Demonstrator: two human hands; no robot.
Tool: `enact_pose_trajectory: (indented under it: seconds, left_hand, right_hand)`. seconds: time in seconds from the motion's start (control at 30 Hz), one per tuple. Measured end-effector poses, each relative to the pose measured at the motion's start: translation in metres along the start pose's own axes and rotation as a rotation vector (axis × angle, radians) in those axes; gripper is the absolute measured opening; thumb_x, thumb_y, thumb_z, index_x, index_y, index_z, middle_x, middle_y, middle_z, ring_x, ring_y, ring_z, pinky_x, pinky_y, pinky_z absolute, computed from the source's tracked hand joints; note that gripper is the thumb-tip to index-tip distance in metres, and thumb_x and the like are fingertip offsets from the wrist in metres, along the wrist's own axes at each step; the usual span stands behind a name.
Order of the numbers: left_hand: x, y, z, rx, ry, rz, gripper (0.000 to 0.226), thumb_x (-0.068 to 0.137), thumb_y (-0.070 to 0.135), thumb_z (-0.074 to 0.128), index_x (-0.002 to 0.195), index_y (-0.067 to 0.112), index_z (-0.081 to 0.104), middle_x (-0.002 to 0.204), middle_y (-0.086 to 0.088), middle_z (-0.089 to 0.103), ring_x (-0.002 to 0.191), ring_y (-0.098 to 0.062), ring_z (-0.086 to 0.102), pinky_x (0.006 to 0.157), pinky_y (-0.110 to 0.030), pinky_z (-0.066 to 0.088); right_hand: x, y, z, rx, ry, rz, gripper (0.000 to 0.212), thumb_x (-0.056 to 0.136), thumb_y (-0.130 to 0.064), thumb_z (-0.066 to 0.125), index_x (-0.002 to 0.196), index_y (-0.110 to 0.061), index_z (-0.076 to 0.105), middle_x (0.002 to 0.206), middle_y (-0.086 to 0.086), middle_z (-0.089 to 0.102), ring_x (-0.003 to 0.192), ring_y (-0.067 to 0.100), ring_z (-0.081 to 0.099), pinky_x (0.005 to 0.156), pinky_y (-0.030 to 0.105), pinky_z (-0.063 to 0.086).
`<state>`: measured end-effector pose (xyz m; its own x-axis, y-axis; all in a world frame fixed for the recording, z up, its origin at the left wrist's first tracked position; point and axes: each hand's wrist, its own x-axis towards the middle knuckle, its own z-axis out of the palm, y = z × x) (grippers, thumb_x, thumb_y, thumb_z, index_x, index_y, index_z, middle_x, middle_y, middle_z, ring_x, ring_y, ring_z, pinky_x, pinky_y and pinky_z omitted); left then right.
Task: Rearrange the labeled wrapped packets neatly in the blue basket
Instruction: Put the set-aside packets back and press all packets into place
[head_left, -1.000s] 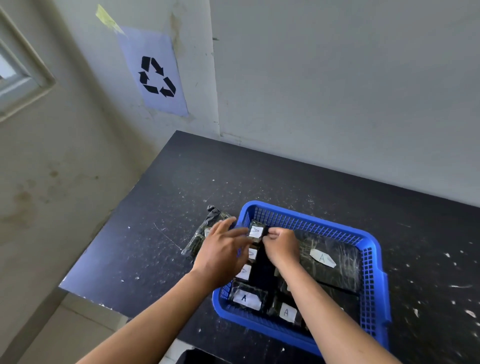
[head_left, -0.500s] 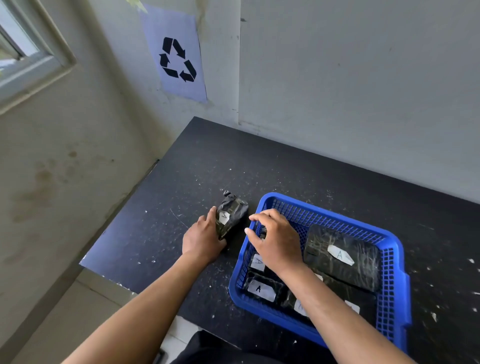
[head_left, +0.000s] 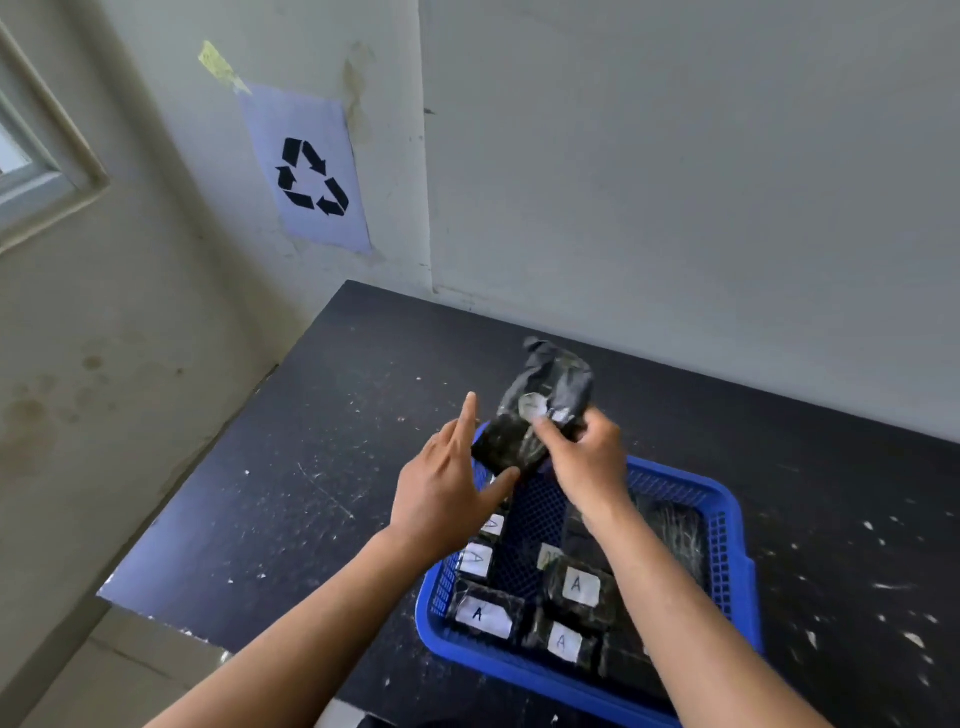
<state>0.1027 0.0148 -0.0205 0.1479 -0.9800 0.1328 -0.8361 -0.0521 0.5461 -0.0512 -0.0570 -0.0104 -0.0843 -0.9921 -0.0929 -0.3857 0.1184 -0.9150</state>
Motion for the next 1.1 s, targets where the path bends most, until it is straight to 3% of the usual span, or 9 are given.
enact_pose_trajectory:
  seconds: [0.1,0.23,0.37,0.53,0.63,0.8,0.93,1.0,1.1]
  left_hand:
    - [-0.006,-0.008,0.013,0.224,-0.110,0.244,0.078,0.091,0.049,0.054,0.155,0.021,0.019,0.154,-0.005,0.037,0.141,-0.026,0.032,0.113,-0.039,0.031]
    - [-0.013,-0.019,0.032,0.530,-0.358,0.387,0.056,0.094,0.048,0.049,0.146,0.030,0.036,0.164,-0.011,0.012,0.150,-0.032,0.000,0.120,-0.053,0.005]
    - [-0.018,-0.029,0.039,0.573,-0.400,0.404,0.054,0.093,0.050,0.047,0.143,0.031,0.041,0.163,-0.006,0.017,0.149,-0.033,-0.010,0.119,-0.055,0.000]
    - [-0.018,-0.029,0.040,0.612,-0.410,0.407,0.049,0.094,0.055,0.045,0.136,0.029,0.051,0.155,0.000,0.036,0.149,-0.034,-0.010,0.118,-0.055,0.000]
    - [-0.019,-0.029,0.039,0.619,-0.417,0.400,0.048,0.095,0.055,0.046,0.135,0.028,0.053,0.150,0.003,0.042,0.149,-0.034,-0.011,0.119,-0.055,0.003]
    - [-0.019,-0.028,0.039,0.615,-0.411,0.404,0.048,0.095,0.053,0.047,0.134,0.027,0.053,0.146,0.005,0.047,0.149,-0.035,-0.007,0.118,-0.055,0.005]
    - [-0.020,-0.029,0.040,0.605,-0.403,0.405,0.049,0.095,0.054,0.047,0.136,0.029,0.052,0.148,0.006,0.046,0.149,-0.035,-0.008,0.119,-0.056,0.005]
    - [-0.019,-0.029,0.039,0.606,-0.403,0.411,0.048,0.095,0.054,0.047,0.136,0.029,0.052,0.148,0.006,0.046,0.149,-0.034,-0.009,0.119,-0.055,0.005]
    - [-0.019,-0.029,0.039,0.606,-0.407,0.412,0.048,0.095,0.054,0.047,0.136,0.030,0.052,0.148,0.007,0.045,0.149,-0.034,-0.009,0.119,-0.055,0.006]
  right_hand:
    - [0.003,0.023,-0.035,-0.081,0.116,0.126,0.037,0.076,-0.035,0.082,0.100,-0.021,0.058,0.093,0.002,0.072,0.075,0.017,0.067,0.059,0.032,0.048]
    - [-0.009,0.045,-0.049,-0.253,-0.148,0.372,0.060,0.074,-0.035,0.084,0.122,-0.016,0.055,0.090,-0.009,0.061,0.072,0.013,0.065,0.048,0.031,0.052]
    - [-0.019,0.051,-0.032,-0.319,-0.289,0.430,0.068,0.080,-0.020,0.082,0.138,-0.010,0.049,0.094,-0.004,0.062,0.068,0.018,0.069,0.040,0.022,0.052]
    - [-0.016,0.054,-0.017,-0.485,-0.352,0.381,0.029,0.085,-0.019,0.076,0.100,-0.008,0.053,0.090,0.011,0.068,0.067,0.026,0.071,0.063,0.042,0.063]
    - [-0.015,0.055,-0.010,-0.508,-0.417,0.392,0.030,0.086,-0.023,0.076,0.100,-0.004,0.058,0.096,0.018,0.070,0.066,0.026,0.063,0.057,0.038,0.052]
    - [-0.021,0.051,-0.005,-0.901,-0.342,0.198,0.044,0.081,-0.050,0.077,0.083,-0.014,0.052,0.082,0.000,0.059,0.066,0.019,0.055,0.054,0.030,0.041]
    - [-0.032,0.052,-0.002,-1.056,-0.190,-0.075,0.079,0.075,-0.050,0.082,0.135,-0.019,0.042,0.118,0.005,0.056,0.088,0.024,0.064,0.059,0.030,0.045]
    - [-0.033,0.060,-0.003,-1.019,-0.252,-0.243,0.088,0.074,-0.045,0.084,0.144,-0.021,0.036,0.128,0.005,0.050,0.100,0.025,0.061,0.072,0.031,0.053]
    - [-0.036,0.069,-0.006,-1.069,-0.336,-0.319,0.075,0.079,-0.052,0.076,0.142,-0.023,0.048,0.140,0.002,0.050,0.120,0.027,0.050,0.099,0.041,0.048]
